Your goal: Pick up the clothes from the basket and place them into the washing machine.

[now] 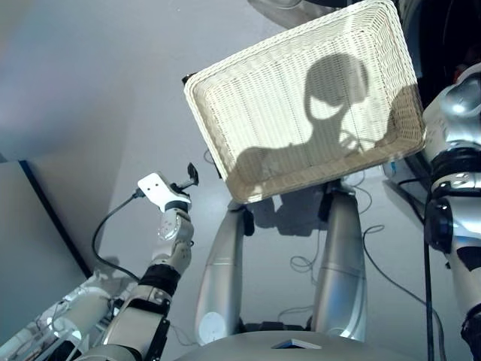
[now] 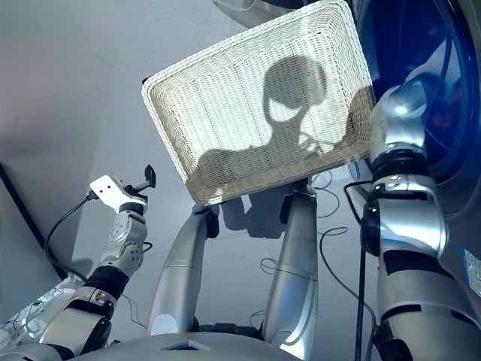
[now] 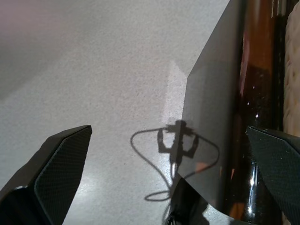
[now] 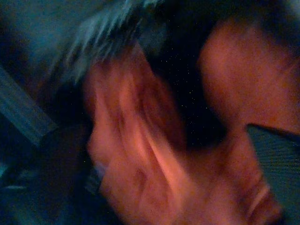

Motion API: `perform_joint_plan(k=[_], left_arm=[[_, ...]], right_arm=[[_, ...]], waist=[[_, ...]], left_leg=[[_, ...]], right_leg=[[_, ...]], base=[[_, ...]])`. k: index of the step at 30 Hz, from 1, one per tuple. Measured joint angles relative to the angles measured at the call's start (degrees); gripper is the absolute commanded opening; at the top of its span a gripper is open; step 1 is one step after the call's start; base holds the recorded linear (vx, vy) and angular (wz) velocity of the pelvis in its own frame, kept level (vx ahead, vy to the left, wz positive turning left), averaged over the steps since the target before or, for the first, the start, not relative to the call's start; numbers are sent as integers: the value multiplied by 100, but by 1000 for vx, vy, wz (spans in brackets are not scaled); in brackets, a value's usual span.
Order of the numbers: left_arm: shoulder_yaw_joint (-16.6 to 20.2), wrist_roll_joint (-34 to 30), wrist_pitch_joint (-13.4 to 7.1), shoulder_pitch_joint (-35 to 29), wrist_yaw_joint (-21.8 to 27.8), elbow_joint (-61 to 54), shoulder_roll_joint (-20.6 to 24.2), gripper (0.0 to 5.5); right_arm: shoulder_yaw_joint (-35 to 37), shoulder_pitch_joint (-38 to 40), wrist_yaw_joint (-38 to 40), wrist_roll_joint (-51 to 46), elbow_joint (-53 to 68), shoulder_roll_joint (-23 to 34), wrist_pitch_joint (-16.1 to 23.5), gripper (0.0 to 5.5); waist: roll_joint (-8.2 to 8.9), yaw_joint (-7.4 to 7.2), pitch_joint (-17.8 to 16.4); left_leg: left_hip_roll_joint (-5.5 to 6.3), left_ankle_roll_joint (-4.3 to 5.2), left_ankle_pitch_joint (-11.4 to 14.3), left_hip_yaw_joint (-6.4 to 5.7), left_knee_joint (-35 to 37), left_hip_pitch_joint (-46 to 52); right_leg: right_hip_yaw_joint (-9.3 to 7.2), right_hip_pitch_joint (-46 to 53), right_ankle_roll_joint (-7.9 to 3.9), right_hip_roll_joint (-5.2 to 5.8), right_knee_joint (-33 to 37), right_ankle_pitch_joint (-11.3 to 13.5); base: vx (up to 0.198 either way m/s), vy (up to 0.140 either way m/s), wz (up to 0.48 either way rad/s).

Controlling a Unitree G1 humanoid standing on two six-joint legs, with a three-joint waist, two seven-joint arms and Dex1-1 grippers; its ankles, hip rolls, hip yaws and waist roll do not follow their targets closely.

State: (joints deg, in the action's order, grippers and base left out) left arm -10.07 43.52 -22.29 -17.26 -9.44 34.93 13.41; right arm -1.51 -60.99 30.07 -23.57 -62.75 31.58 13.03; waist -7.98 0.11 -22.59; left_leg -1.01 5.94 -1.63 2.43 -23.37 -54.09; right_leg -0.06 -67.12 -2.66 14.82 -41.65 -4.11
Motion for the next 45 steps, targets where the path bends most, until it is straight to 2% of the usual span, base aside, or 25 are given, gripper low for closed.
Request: perform_joint_plan(k=[4, 9, 12, 17, 20, 24, 28, 30, 31, 33, 38, 45], left_arm=[[54, 87, 21, 19, 247, 50, -1, 550], [163, 75, 27, 46, 386, 283, -21, 550], [258, 58, 35, 62, 473, 629, -128, 550], [308, -207, 104, 88, 546, 1287, -183, 550], [359, -504, 157, 99, 610, 1731, -293, 550], [366, -1142, 267, 332, 609, 2204, -353, 550], [377, -1616, 374, 635, 625, 2605, -356, 550], [379, -1781, 405, 837, 666, 2684, -363, 550], [382, -1886, 416, 889, 682, 2760, -363, 550], [384, -2019, 454, 1083, 707, 2832, -367, 550], [494, -2220, 521, 1488, 729, 2965, -414, 550], [586, -2468, 575, 1634, 771, 3179, -464, 550]], right_arm=[[-608, 391, -1054, -167, 74, -328, 42, 550], [-710, 782, -1585, -302, 126, -632, 131, 550], [-694, 1313, -1780, -397, 153, -847, 141, 550], [-705, 2306, -2045, -401, 146, -1273, 127, 550], [-755, 2809, -2208, -371, 113, -1451, 121, 550], [-903, 3687, -2447, -173, 5, -1741, 107, 550], [-964, 4322, -2624, 92, -279, -1820, 26, 550], [-948, 4601, -2703, 171, -430, -1825, -24, 550], [-939, 4742, -2738, 270, -536, -1832, -41, 550], [-934, 5027, -2824, 318, -634, -1850, -89, 550], [-738, 5481, -2884, 528, -856, -1840, -182, 550], [-694, 5687, -2944, 541, -890, -1843, -277, 550]], waist=[[18, 9, -9], [46, 5, -11], [202, -20, 15], [565, -92, 150], [634, -136, 174], [779, -155, 338], [898, -138, 547], [926, -139, 798], [916, -145, 815], [898, -138, 1071], [742, -145, 1479], [717, -145, 1792]], left_leg=[[-28, 2, 0, -142, 33, 223], [-78, 38, 24, -168, 225, 557], [-112, -10, -15, -192, 447, 962], [-184, 8, -26, -244, 742, 1601], [-206, 9, -25, -245, 843, 2007], [-236, -40, 10, -226, 1140, 2741], [-312, -45, 1, -199, 1415, 3423], [-334, -48, 0, -194, 1544, 3607], [-363, -52, -5, -171, 1612, 3794], [-405, -53, -4, -86, 1768, 4001], [-487, -80, -25, 56, 2049, 4526], [-522, -74, -16, 66, 2213, 4971]], right_leg=[[-176, 343, 12, 16, 79, -11], [-313, 758, 28, 24, 256, -27], [-404, 1171, -26, 6, 430, -37], [-585, 1858, -22, -40, 693, -51], [-675, 2358, -45, -40, 879, -64], [-748, 3077, -150, -59, 1143, -144], [-844, 3796, -171, -135, 1437, -145], [-886, 3990, -179, -154, 1547, -148], [-921, 4191, -185, -169, 1624, -144], [-929, 4374, -204, -202, 1733, -152], [-979, 4885, -252, -294, 2066, -114], [-1035, 5369, -286, -335, 2287, -105]], base=[[0, 0, 0], [0, 0, 0], [0, 0, 0], [0, 0, 0], [0, 0, 0], [13, 3, -13], [0, 0, 0], [0, 0, 0], [0, 0, 0], [0, 0, 0], [0, 0, 0], [24, 4, 7]])
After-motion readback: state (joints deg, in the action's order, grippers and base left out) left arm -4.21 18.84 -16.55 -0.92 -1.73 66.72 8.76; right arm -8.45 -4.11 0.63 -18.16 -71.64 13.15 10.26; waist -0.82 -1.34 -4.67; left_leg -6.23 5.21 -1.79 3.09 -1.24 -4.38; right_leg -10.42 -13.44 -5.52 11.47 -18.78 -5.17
